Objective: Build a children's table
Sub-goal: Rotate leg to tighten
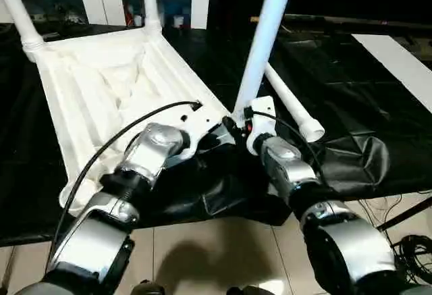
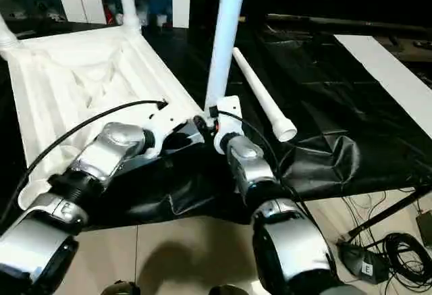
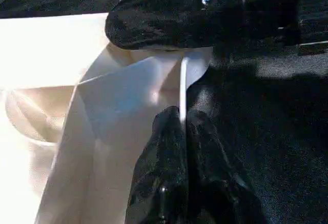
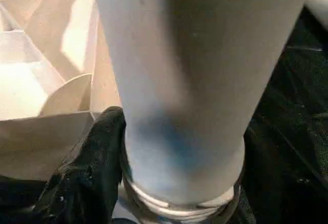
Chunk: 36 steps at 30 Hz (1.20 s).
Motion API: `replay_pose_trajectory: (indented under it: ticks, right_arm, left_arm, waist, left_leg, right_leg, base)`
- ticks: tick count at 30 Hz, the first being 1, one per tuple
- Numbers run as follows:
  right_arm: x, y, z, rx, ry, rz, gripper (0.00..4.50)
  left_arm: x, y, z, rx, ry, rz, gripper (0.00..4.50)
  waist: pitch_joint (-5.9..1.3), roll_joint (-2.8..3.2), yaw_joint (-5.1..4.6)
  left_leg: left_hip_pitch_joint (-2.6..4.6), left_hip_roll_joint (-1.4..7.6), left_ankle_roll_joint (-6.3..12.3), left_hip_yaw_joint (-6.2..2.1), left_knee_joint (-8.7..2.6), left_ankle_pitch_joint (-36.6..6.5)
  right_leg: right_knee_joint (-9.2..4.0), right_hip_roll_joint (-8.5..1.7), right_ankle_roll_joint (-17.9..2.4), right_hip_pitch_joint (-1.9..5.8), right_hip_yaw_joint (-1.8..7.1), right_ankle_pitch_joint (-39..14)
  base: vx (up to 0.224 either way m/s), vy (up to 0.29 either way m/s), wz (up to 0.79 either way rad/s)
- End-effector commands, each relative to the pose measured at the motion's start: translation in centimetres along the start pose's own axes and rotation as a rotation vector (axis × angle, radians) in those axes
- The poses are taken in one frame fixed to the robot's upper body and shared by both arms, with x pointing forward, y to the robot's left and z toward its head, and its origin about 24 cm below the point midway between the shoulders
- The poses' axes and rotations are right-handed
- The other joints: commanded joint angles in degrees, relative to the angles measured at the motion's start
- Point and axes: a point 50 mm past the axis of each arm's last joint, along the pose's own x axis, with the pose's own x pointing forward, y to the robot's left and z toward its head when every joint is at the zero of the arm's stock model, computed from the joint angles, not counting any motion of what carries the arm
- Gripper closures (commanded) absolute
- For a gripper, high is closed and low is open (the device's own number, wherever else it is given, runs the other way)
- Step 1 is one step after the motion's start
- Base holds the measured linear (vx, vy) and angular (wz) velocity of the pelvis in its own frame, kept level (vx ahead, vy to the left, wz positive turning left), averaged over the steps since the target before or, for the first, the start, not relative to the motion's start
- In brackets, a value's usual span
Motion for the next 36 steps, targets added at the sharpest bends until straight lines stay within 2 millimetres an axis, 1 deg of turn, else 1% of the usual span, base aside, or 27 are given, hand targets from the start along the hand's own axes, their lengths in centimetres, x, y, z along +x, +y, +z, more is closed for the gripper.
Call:
replay_pose_trajectory:
  ticks: [1, 2, 4, 5, 6, 7, 9, 10, 11, 13, 14, 15, 16, 18, 19, 20, 21, 22, 23, 24, 25, 27, 30, 31, 32, 33, 36]
  right_arm:
    - [0.1, 2.7, -1.9, 0.034, 0.072, 0.161, 1.22]
    - [0.1, 2.6, -1.6, 0.016, 0.055, 0.172, 1.08]
    - [0.1, 2.5, -1.3, -0.003, 0.034, 0.186, 1.06]
    - [0.0, 2.1, -0.4, -0.023, -0.017, 0.214, 0.87]
    - [0.0, 1.9, -0.2, -0.025, -0.031, 0.219, 0.87]
    - [-0.1, 1.7, 0.2, -0.029, -0.048, 0.224, 0.74]
    - [-0.3, 1.2, 0.7, -0.046, -0.073, 0.263, 0.6]
    - [-0.4, 1.0, 0.9, -0.053, -0.08, 0.28, 0.56]
    - [-0.6, 0.6, 1.1, -0.061, -0.082, 0.311, 0.35]
    - [-1.0, 0.0, 1.2, -0.078, -0.081, 0.354, 0.35]
    - [-1.5, -0.7, 1.3, -0.109, -0.074, 0.414, 0.35]
    - [-1.8, -1.1, 1.3, -0.122, -0.069, 0.441, 0.35]
    - [-2.3, -1.6, 1.3, -0.145, -0.061, 0.493, 0.35]
    - [-2.7, -2.0, 1.3, -0.166, -0.049, 0.543, 0.35]
    - [-3.2, -2.4, 1.2, -0.184, -0.032, 0.585, 0.35]
    - [-3.9, -3.1, 1.1, -0.216, 0.003, 0.657, 0.35]
    - [-4.1, -3.3, 1.0, -0.225, 0.015, 0.679, 0.35]
    - [-4.3, -3.4, 1.0, -0.235, 0.025, 0.699, 0.35]
    - [-4.3, -3.4, 0.9, -0.24, 0.028, 0.707, 0.35]
    - [-4.3, -3.4, 0.9, -0.244, 0.03, 0.714, 0.35]
    - [-4.4, -3.3, 1.0, -0.251, 0.027, 0.724, 0.35]
    - [-4.4, -3.1, 1.1, -0.256, 0.017, 0.743, 0.35]
    - [-4.3, -2.8, 1.1, -0.253, 0.016, 0.77, 0.35]
    - [-4.3, -2.7, 1.1, -0.251, 0.015, 0.773, 0.35]
    - [-4.2, -2.6, 1.2, -0.251, 0.009, 0.773, 0.35]
    - [-4.3, -2.6, 1.2, -0.243, 0.009, 0.781, 0.49]
    - [-4.3, -2.5, 1.0, -0.242, 0.015, 0.801, 0.6]
  left_arm:
    - [0.2, 0.0, -1.2, 0.006, 0.058, 0.04, 4.5]
    - [0.1, 0.0, -1.3, 0.009, 0.055, 0.033, 4.5]
    - [0.0, 0.0, -1.4, 0.014, 0.05, 0.025, 4.5]
    - [-0.3, 0.1, -1.6, 0.023, 0.042, 0.013, 4.5]
    - [-0.4, 0.1, -1.7, 0.025, 0.041, 0.012, 4.5]
    - [-0.4, 0.1, -1.7, 0.031, 0.035, 0.004, 4.5]
    - [-0.7, 0.2, -1.9, 0.047, 0.028, -0.012, 4.5]
    - [-0.9, 0.2, -2.0, 0.056, 0.026, -0.019, 4.5]
    - [-1.1, 0.3, -2.1, 0.057, 0.025, -0.028, 4.5]
    - [-1.5, 0.2, -2.3, 0.07, 0.014, -0.05, 4.5]
    - [-2.0, 0.2, -2.5, 0.089, 0.004, -0.085, 4.5]
    - [-2.2, 0.1, -2.6, 0.095, 0.003, -0.099, 4.5]
    - [-2.6, -0.1, -2.6, 0.133, -0.019, -0.146, 4.5]
    - [-3.0, -0.3, -2.7, 0.17, -0.04, -0.195, 4.5]
    - [-3.5, -0.6, -2.8, 0.2, -0.056, -0.241, 4.5]
    - [-4.3, -0.9, -3.1, 0.23, -0.07, -0.315, 4.5]
    - [-4.5, -1.0, -3.2, 0.232, -0.072, -0.336, 4.5]
    - [-4.8, -1.1, -3.3, 0.234, -0.081, -0.353, 4.5]
    - [-4.9, -1.1, -3.2, 0.227, -0.088, -0.359, 4.5]
    - [-5.0, -1.1, -3.1, 0.222, -0.093, -0.361, 4.5]
    - [-5.1, -1.1, -3.1, 0.225, -0.099, -0.365, 4.5]
    - [-5.3, -1.1, -3.1, 0.226, -0.1, -0.378, 4.5]
    - [-5.5, -0.9, -3.2, 0.24, -0.093, -0.373, 4.5]
    - [-5.6, -0.8, -3.3, 0.24, -0.093, -0.372, 4.5]
    - [-5.6, -0.8, -3.3, 0.241, -0.093, -0.372, 4.5]
    - [-5.7, -0.8, -3.3, 0.242, -0.094, -0.374, 4.5]
    - [-5.8, -0.8, -3.3, 0.243, -0.097, -0.378, 4.5]
  waist:
    - [-2.58, 0.17, -0.13]
    - [-2.53, 0.2, -0.08]
    - [-2.48, 0.18, -0.11]
    - [-2.56, 0.04, -0.13]
    - [-2.7, 0.07, -0.17]
    - [-2.72, -0.01, -0.21]
    - [-2.98, 0.05, -0.2]
    - [-2.98, -0.05, -0.24]
    - [-2.79, 0.02, -0.22]
    - [-2.82, 0.08, -0.29]
    - [-2.96, 0.03, -0.12]
    - [-3.01, 0.1, -0.12]
    - [-3.11, 0.14, -0.12]
    - [-3.16, 0.23, -0.2]
    - [-3.34, 0.21, -0.19]
    - [-3.46, 0.18, -0.17]
    - [-3.42, 0.28, -0.11]
    - [-3.4, 0.43, -0.09]
    - [-3.36, 0.58, 0.07]
    - [-3.34, 0.58, 0.1]
    - [-3.42, 0.46, 0.18]
    - [-3.4, 0.47, 0.25]
    - [-3.32, 0.4, 0.29]
    - [-3.33, 0.21, 0.3]
    - [-3.29, 0.28, 0.32]
    - [-3.34, 0.29, 0.33]
    - [-3.43, 0.27, 0.34]
  left_leg:
    - [0.45, 0.85, 0.94, -0.91, -4.27, -20.3]
    - [0.5, 0.86, 1.13, -0.87, -4.29, -20.3]
    - [0.31, 0.85, 1.4, -0.92, -4.32, -20.1]
    - [0.11, 0.84, 1.58, -0.93, -4.33, -19.5]
    - [-0.15, 0.87, 1.77, -0.96, -4.38, -17.8]
    - [-0.21, 0.9, 1.94, -0.91, -4.36, -17.2]
    - [-0.12, 0.93, 2.67, -0.66, -4.05, -15.6]
    - [-0.25, 0.94, 3.04, -0.6, -4.01, -15.3]
    - [-0.28, 0.99, 3.48, -0.5, -3.98, -15.6]
    - [-0.36, 1.06, 3.42, -0.52, -3.99, -15.4]
    - [-0.52, 0.98, 3.79, -0.46, -3.84, -13.9]
    - [-0.5, 1.07, 4.06, -0.38, -3.79, -13.2]
    - [-0.58, 1.14, 4.68, -0.4, -3.69, -11.8]
    - [-0.42, 1.14, 5.42, -0.15, -3.5, -10.6]
    - [-0.46, 1.14, 5.73, -0.16, -3.42, -9.4]
    - [-0.58, 1.16, 6.04, -0.2, -3.34, -8.7]
    - [-0.29, 1.28, 6.63, -0.03, -3.26, -8.1]
    - [-0.2, 1.3, 6.92, 0.11, -3.18, -7.5]
    - [0.2, 1.34, 7.02, 0.4, -3.1, -7.7]
    - [0.23, 1.35, 7.1, 0.46, -3.08, -7.6]
    - [0.12, 1.39, 7.06, 0.46, -3.07, -7.0]
    - [0.14, 1.43, 6.9, 0.51, -3.07, -6.8]
    - [0.05, 1.36, 6.4, 0.53, -3.08, -8.1]
    - [0.06, 1.36, 6.17, 0.53, -3.1, -8.4]
    - [0.02, 1.36, 5.96, 0.47, -3.14, -8.5]
    - [0.05, 1.36, 5.78, 0.45, -3.13, -8.4]
    - [0.06, 1.34, 5.96, 0.48, -3.05, -7.8]
  right_leg:
    - [-5.42, -3.45, -6.4, 0.93, 2.25, -23.5]
    - [-5.51, -3.47, -6.4, 0.84, 2.29, -23.7]
    - [-5.55, -3.58, -6.4, 0.93, 2.31, -24.2]
    - [-5.55, -3.62, -6.3, 1.1, 2.32, -24.1]
    - [-5.28, -3.6, -6.5, 1.36, 2.32, -22.4]
    - [-5.21, -3.52, -6.7, 1.36, 2.31, -21.5]
    - [-4.92, -3.41, -7.9, 1.26, 2.35, -18.7]
    - [-4.87, -3.35, -8.2, 1.32, 2.33, -18.3]
    - [-5.02, -3.35, -8.6, 1.16, 2.31, -18.9]
    - [-4.97, -3.48, -9.0, 1.26, 2.35, -19.2]
    - [-4.84, -3.43, -9.2, 1.57, 2.31, -17.5]
    - [-4.7, -3.42, -9.5, 1.5, 2.36, -16.1]
    - [-4.38, -3.39, -10.5, 1.69, 2.3, -13.4]
    - [-4.0, -3.08, -11.6, 1.53, 2.32, -10.0]
    - [-3.66, -3.12, -12.5, 1.8, 2.25, -8.1]
    - [-3.47, -3.12, -12.8, 1.98, 2.22, -6.8]
    - [-3.26, -3.05, -13.9, 1.75, 2.26, -4.8]
    - [-3.04, -2.97, -14.9, 1.74, 2.28, -3.2]
    - [-2.96, -2.77, -15.6, 1.44, 2.34, -2.0]
    - [-2.85, -2.7, -15.9, 1.39, 2.36, -1.4]
    - [-2.57, -2.71, -16.2, 1.64, 2.32, -0.4]
    - [-2.52, -2.81, -16.1, 1.67, 2.3, -0.3]
    - [-2.7, -2.93, -15.5, 1.72, 2.39, -2.2]
    - [-2.79, -2.99, -15.1, 1.75, 2.42, -3.1]
    - [-2.82, -3.07, -14.8, 1.75, 2.44, -3.7]
    - [-2.83, -3.1, -14.7, 1.75, 2.44, -4.0]
    - [-2.69, -3.03, -14.7, 1.79, 2.44, -3.0]
  base:
    - [0.0, 0.0, 0.0]
    - [0.0, 0.0, 0.0]
    - [0.0, 0.0, 0.0]
    - [0.0, 0.0, 0.0]
    - [0.0, 0.0, 0.0]
    - [0.0, 0.0, 0.0]
    - [0.0, 0.0, 0.0]
    - [0.0, 0.0, 0.0]
    - [0.0, 0.0, 0.0]
    - [0.0, 0.0, 0.0]
    - [0.0, 0.0, 0.0]
    - [0.0, 0.0, 0.0]
    - [0.0, 0.0, 0.0]
    - [0.0, 0.0, 0.0]
    - [0.063, 0.002, -0.02]
    - [0.0, 0.0, 0.0]
    - [0.0, 0.0, 0.0]
    - [0.0, 0.0, 0.0]
    - [0.0, 0.0, 0.0]
    - [0.0, 0.0, 0.0]
    - [0.0, 0.0, 0.0]
    - [0.0, 0.0, 0.0]
    - [0.0, 0.0, 0.0]
    - [0.0, 0.0, 0.0]
    - [0.0, 0.0, 0.0]
    - [0.0, 0.0, 0.0]
    - [0.0, 0.0, 0.0]
